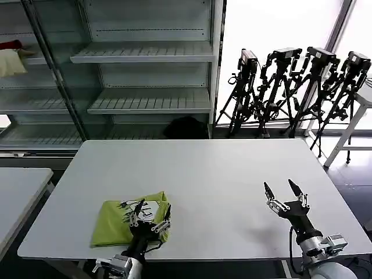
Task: Fold and organize the clothes.
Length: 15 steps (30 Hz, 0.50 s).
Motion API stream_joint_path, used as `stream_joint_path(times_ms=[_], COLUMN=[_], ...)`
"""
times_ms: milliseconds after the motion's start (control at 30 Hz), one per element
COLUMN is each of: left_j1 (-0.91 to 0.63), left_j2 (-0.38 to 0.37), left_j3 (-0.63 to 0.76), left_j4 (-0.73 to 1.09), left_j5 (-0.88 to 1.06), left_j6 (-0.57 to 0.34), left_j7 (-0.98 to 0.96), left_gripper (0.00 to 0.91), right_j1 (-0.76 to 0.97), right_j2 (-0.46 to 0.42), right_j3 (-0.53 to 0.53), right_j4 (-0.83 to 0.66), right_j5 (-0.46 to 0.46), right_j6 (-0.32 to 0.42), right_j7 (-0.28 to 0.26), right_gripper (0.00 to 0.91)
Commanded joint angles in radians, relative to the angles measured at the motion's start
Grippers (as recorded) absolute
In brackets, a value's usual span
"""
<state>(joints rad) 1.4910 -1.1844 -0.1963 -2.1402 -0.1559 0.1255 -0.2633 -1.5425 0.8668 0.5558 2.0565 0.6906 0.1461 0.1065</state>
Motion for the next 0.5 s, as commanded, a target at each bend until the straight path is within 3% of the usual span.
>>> stream_joint_path(times_ms=[33, 200, 500], left_j1=[0.070, 0.199, 0.238], left_j2=[0.065, 0.083, -0.011], left_j3=[-0.225, -0.401, -0.374], left_j4=[-0.207, -0.197, -0.113], left_j5=[-0.166, -0.244, -0.346], left_j6=[0.244, 0.231, 0.194], left_j7=[-0.143, -0.174, -0.186], left_gripper=[0.907, 0.907, 0.907], right_j1=[0.002, 0.016, 0.012], right_j2=[-0.002, 0.005, 0.003], right_j3=[0.000, -0.018, -0.014], right_j4=[-0.003, -0.011, -0.001], right_j5=[0.003, 0.000, -0.003], right_j6=[-0.001, -0.001, -0.008], right_j7=[0.007, 0.009, 0.011], right_gripper=[0.907, 0.907, 0.907])
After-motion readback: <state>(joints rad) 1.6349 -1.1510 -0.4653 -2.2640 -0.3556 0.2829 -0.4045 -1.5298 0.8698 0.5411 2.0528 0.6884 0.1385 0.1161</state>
